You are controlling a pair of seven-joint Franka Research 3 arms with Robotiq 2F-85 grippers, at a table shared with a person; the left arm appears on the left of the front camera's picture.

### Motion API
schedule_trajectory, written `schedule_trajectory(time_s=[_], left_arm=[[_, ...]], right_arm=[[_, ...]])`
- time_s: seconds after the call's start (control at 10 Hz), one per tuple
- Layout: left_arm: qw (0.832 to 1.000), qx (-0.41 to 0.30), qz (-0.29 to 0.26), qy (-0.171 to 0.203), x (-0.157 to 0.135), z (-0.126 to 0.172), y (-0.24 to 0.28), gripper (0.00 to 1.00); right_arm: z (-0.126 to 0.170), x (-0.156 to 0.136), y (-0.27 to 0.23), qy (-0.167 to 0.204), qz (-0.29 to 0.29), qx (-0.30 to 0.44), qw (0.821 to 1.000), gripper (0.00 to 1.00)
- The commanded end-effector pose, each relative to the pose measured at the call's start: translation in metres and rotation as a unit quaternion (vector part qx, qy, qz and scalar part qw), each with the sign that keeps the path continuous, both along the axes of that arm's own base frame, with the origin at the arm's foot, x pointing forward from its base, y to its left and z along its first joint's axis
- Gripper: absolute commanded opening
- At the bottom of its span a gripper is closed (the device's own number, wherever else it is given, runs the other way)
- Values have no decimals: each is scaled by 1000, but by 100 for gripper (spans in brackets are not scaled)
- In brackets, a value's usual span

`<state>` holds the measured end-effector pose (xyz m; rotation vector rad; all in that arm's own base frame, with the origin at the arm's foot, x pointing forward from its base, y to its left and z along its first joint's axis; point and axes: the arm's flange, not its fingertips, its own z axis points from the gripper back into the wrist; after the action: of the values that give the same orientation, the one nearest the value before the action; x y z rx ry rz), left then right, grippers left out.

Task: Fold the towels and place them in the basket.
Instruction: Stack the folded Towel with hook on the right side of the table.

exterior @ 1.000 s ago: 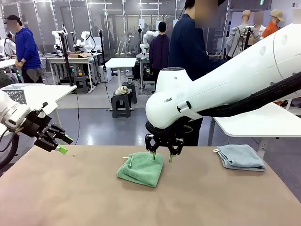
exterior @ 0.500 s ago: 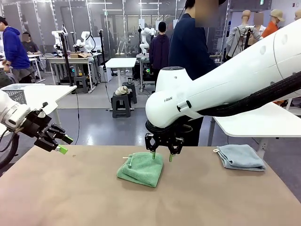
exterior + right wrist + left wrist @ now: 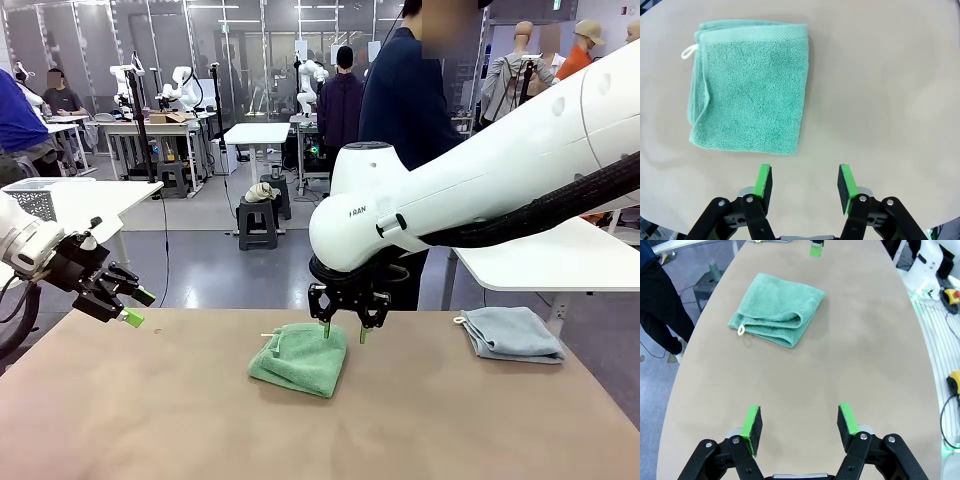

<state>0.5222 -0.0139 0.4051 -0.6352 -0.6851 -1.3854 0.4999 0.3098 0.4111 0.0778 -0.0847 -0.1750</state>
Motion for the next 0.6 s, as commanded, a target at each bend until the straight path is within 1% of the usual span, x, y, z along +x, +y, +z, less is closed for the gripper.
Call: schedule_trajectory(time_s=[0.0,0.1,0.2,0.5], left_arm=[[1000,3,2,-2,0,1,-1,77],[1000,3,2,-2,0,1,-1,77],[1000,3,2,-2,0,1,-1,77],[1000,3,2,-2,0,1,-1,77]], right_arm=[[0,3,2,0,-4,-2,1000,67],[0,0,0,0,0,0,1000,67],[-11,-6,-3,4,4,12,1000,67],[-52,-6,-4,-23,-10,42,999,67]])
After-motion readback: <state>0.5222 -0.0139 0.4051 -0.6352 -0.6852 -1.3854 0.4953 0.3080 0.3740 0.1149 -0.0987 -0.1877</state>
